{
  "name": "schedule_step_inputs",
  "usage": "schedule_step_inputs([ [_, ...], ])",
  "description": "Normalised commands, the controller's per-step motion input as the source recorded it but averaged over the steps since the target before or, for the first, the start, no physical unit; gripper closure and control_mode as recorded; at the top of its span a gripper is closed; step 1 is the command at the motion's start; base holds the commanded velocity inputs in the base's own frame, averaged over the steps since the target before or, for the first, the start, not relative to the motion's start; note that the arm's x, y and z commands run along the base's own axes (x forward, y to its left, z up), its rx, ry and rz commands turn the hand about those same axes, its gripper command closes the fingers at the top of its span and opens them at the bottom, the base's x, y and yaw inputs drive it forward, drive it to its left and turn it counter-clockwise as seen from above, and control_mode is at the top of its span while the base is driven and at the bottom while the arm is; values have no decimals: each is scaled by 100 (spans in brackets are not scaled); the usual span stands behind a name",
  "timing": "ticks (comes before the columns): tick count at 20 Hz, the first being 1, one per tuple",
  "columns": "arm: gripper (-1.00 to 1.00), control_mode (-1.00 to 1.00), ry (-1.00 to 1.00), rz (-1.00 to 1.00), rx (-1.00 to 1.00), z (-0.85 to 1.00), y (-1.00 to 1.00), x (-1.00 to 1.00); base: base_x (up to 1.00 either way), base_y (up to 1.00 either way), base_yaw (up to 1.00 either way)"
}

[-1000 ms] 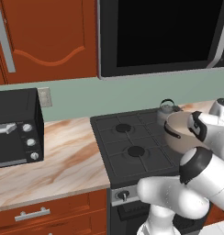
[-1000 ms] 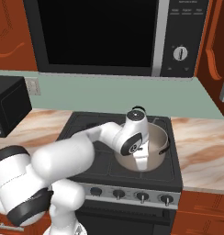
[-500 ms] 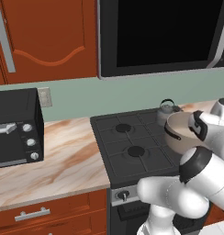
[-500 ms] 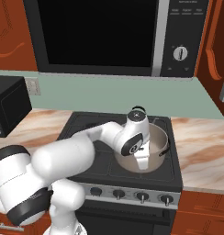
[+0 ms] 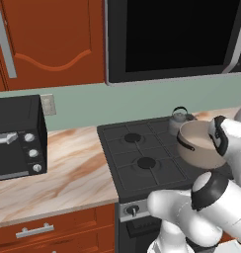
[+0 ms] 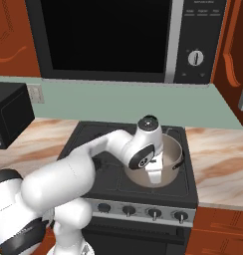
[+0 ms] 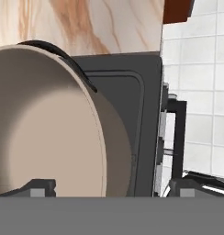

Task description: Pick the kettle from the cabinet and place it on a stove burner. Then pick the pot from the counter and place it on another stove burner. Finally, turn both burners on.

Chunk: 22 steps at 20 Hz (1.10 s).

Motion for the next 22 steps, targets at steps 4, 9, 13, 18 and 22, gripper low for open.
schedule_step_inputs([
  [4,-100,-100,-5,0,0,11,8,-43,0,0,0],
  [9,-100,-100,-9,-2,0,16,11,-45,0,0,0],
  [13,-100,-100,-9,-2,0,15,11,-40,0,0,0],
  [18,-100,-100,-12,-3,0,14,12,-37,0,0,0],
  [22,-100,-100,-14,-3,0,18,11,-34,0,0,0],
])
